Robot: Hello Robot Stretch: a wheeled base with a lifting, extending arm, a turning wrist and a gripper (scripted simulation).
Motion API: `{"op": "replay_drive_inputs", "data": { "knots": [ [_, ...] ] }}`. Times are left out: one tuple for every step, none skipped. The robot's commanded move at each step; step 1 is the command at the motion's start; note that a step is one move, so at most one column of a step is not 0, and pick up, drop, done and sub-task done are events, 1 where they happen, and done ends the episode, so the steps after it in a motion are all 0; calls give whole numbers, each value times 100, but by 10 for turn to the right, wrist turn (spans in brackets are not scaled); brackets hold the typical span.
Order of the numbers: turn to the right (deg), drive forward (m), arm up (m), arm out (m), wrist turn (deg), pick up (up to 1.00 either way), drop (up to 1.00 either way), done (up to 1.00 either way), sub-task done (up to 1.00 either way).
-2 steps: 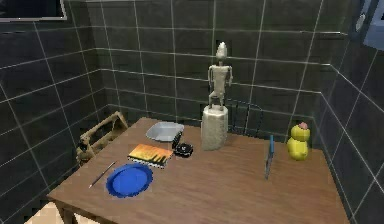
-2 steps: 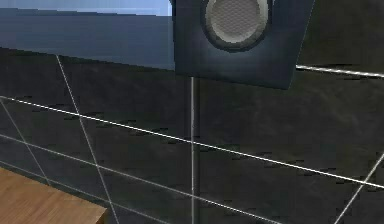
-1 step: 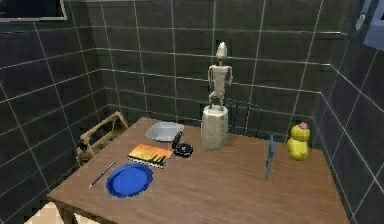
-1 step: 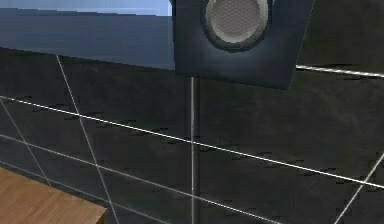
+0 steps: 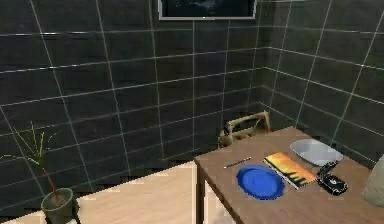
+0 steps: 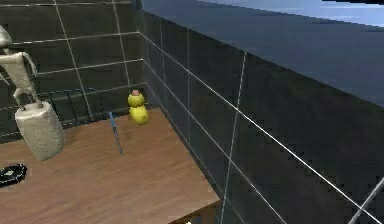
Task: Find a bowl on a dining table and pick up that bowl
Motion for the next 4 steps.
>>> {"op": "replay_drive_inputs", "data": {
  "knots": [
    [-270,0,0,0,0,0,0,0,0],
    [0,10,0,0,0,0,0,0,0],
    [360,0,0,0,0,0,0,0,0],
    [30,0,0,0,0,0,0,0,0]
  ]
}}
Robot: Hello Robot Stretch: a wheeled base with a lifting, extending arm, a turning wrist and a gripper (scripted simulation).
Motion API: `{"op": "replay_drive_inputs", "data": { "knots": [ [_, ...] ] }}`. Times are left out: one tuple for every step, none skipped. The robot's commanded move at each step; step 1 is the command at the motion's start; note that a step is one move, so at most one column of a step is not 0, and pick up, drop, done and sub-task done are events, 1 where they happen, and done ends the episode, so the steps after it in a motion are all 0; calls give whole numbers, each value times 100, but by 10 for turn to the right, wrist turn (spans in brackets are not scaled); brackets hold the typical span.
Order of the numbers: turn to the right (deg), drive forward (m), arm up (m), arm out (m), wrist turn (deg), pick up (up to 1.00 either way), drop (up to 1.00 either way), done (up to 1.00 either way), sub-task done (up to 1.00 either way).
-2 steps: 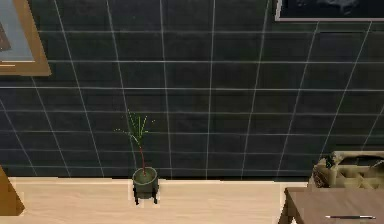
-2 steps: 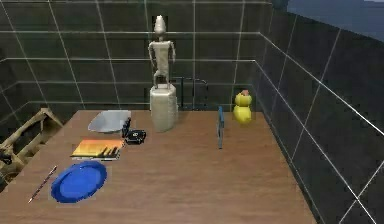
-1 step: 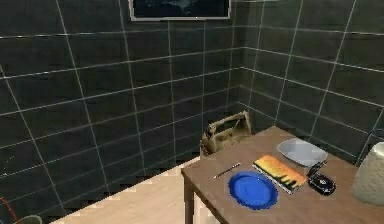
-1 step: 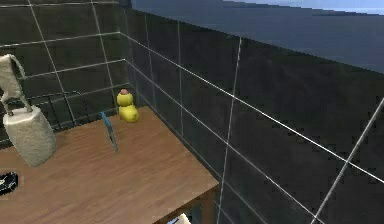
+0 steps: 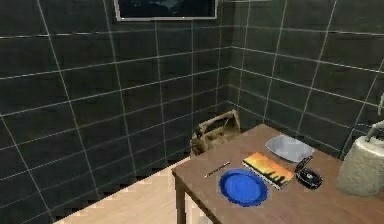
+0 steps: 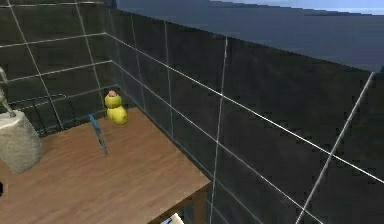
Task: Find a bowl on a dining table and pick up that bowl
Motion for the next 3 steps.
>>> {"op": "replay_drive_inputs", "data": {
  "knots": [
    [0,15,0,0,0,0,0,0,0],
    [-450,0,0,0,0,0,0,0,0],
    [-90,0,0,0,0,0,0,0,0]
  ]
}}
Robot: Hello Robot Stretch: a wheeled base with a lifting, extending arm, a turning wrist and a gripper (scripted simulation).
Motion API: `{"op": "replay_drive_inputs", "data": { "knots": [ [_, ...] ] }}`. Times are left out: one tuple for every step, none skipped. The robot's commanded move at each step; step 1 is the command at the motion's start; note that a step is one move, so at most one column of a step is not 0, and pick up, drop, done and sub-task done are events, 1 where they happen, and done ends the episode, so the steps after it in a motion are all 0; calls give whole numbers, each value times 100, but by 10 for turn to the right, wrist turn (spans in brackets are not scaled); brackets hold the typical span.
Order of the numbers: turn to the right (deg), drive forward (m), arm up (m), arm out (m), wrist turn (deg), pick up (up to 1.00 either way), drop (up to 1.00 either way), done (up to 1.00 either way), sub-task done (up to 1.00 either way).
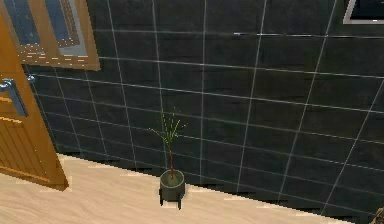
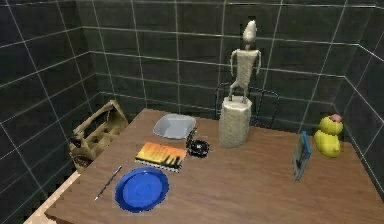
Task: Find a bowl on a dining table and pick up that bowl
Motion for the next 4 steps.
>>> {"op": "replay_drive_inputs", "data": {
  "knots": [
    [0,0,50,0,0,0,0,0,0],
    [0,0,38,0,0,0,0,0,0],
    [0,0,0,48,0,0,0,0,0],
    [0,0,0,0,450,0,0,0,0]
  ]
}}
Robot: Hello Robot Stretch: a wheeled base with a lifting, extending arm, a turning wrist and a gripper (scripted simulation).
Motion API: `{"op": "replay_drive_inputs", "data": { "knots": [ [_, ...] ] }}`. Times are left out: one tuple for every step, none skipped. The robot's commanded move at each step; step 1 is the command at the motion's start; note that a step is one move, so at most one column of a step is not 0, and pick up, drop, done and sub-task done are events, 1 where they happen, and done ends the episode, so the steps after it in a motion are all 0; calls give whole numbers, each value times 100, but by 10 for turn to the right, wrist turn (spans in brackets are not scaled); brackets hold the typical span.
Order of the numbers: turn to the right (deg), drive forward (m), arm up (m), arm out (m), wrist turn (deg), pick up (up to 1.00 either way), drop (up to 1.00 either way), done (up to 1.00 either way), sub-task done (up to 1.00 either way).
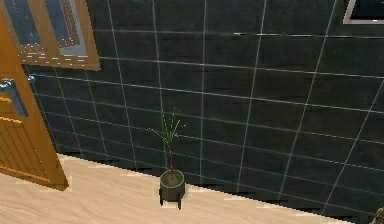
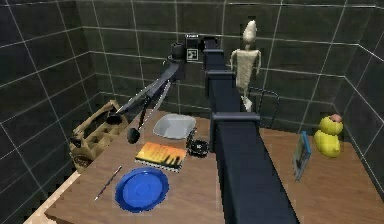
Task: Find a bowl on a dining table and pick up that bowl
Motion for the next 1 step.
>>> {"op": "replay_drive_inputs", "data": {
  "knots": [
    [0,0,0,0,450,0,0,0,0]
  ]
}}
